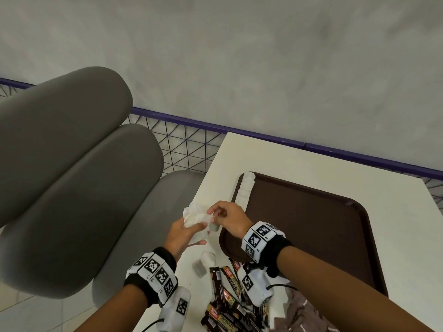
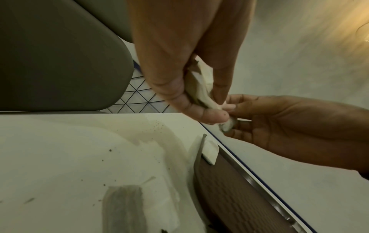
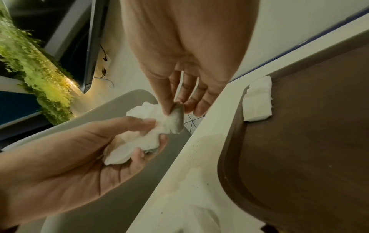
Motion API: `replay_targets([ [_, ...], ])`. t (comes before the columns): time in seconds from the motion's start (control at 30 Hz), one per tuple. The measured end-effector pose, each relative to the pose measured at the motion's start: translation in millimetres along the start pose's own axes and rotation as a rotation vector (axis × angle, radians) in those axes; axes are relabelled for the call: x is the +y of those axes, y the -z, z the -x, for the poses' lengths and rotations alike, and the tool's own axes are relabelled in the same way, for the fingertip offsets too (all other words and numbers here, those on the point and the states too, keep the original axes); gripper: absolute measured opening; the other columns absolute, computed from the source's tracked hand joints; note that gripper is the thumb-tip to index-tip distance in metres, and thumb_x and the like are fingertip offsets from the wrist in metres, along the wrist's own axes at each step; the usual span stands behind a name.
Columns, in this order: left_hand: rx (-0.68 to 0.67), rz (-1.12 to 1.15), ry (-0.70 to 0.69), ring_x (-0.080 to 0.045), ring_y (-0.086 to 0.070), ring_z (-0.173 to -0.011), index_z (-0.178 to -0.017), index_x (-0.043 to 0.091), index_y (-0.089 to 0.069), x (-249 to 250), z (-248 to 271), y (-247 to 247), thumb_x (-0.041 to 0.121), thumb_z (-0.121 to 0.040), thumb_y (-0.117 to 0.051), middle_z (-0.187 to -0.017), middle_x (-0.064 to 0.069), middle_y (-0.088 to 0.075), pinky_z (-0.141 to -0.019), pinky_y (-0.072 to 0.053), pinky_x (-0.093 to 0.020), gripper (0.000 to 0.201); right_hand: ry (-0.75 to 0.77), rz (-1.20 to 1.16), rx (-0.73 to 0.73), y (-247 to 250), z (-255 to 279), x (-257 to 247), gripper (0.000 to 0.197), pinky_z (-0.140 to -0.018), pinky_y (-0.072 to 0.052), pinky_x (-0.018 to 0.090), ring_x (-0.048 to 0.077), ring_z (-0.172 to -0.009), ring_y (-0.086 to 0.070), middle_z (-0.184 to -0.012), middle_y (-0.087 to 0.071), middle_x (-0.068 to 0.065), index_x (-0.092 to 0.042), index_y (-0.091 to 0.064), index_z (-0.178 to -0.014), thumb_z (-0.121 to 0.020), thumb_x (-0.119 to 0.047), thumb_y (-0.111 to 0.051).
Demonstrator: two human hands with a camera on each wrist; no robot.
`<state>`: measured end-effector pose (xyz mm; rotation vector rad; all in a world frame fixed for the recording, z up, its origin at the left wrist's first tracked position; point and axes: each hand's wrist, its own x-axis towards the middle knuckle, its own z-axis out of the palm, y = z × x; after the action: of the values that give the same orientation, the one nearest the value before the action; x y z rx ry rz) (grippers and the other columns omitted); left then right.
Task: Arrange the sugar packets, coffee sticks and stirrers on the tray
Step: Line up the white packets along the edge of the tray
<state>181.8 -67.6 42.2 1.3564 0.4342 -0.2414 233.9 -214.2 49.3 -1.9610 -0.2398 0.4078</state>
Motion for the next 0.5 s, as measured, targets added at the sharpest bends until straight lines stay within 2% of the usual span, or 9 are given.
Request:
replay_targets([
  [0.07, -0.002, 0.011, 0.001, -0.02, -0.069, -0.075, -0.106, 0.006, -0.06, 0, 1, 0, 0.002, -0.083, -0.065, -0.093, -0.013, -0.069, -0.055, -0.056, -0.028, 0.024, -0.005, -0.009, 0.022, 3, 3, 1, 0.019, -0.063, -0.039, 0.006, 0.003, -0.064, -0.046, -0.073, -0.051, -0.008, -0.015, -0.06, -0.086, -0.081, 0.004, -0.06],
  [0.17, -0.006, -0.012, -0.011, -0.02, -0.069, -0.074, -0.108, 0.003, -0.059, -1, 0, -1, 0.002, -0.083, -0.065, -0.094, -0.014, -0.068, -0.056, -0.057, -0.028, 0.026, -0.015, 0.031, 0.01, 5, 10, 4, 0.03, -0.063, -0.042, 0.018, 0.011, -0.064, -0.05, -0.073, -0.054, -0.005, -0.027, -0.048, -0.075, -0.078, -0.001, -0.063],
  [0.23, -0.011, -0.023, -0.014, -0.021, -0.069, -0.076, -0.109, 0.003, -0.06, 0, -1, -2, 0.003, -0.083, -0.066, -0.094, -0.014, -0.068, -0.056, -0.057, -0.027, 0.027, 0.005, 0.063, -0.006, 6, 14, 5, 0.032, -0.071, -0.047, 0.03, 0.016, -0.07, -0.055, -0.073, -0.057, -0.003, -0.029, -0.046, -0.071, -0.077, -0.003, -0.064],
  [0.27, -0.017, -0.024, -0.014, -0.021, -0.069, -0.077, -0.109, 0.003, -0.06, 0, -1, -3, 0.003, -0.083, -0.066, -0.095, -0.014, -0.069, -0.056, -0.057, -0.027, 0.027, 0.013, 0.074, -0.017, 7, 16, 4, 0.03, -0.075, -0.048, 0.032, 0.016, -0.072, -0.055, -0.073, -0.058, -0.005, -0.028, -0.048, -0.072, -0.077, -0.003, -0.063],
  [0.4, -0.033, 0.004, -0.009, -0.019, -0.07, -0.073, -0.109, 0.005, -0.06, 0, -3, -7, 0.003, -0.082, -0.066, -0.093, -0.013, -0.069, -0.055, -0.056, -0.027, 0.027, 0.0, 0.057, -0.011, 11, 16, 2, 0.023, -0.076, -0.045, 0.024, 0.013, -0.073, -0.05, -0.075, -0.053, -0.013, -0.019, -0.06, -0.084, -0.076, 0.002, -0.063],
  [0.5, -0.026, 0.057, 0.01, -0.021, -0.068, -0.075, -0.108, 0.003, -0.059, 0, -6, -8, 0.006, -0.084, -0.066, -0.093, -0.014, -0.065, -0.056, -0.056, -0.029, 0.026, -0.023, 0.019, 0.099, 17, 12, 8, 0.022, -0.067, -0.041, 0.008, 0.009, -0.071, -0.049, -0.082, -0.054, -0.009, -0.012, -0.065, -0.094, -0.079, 0.004, -0.06],
])
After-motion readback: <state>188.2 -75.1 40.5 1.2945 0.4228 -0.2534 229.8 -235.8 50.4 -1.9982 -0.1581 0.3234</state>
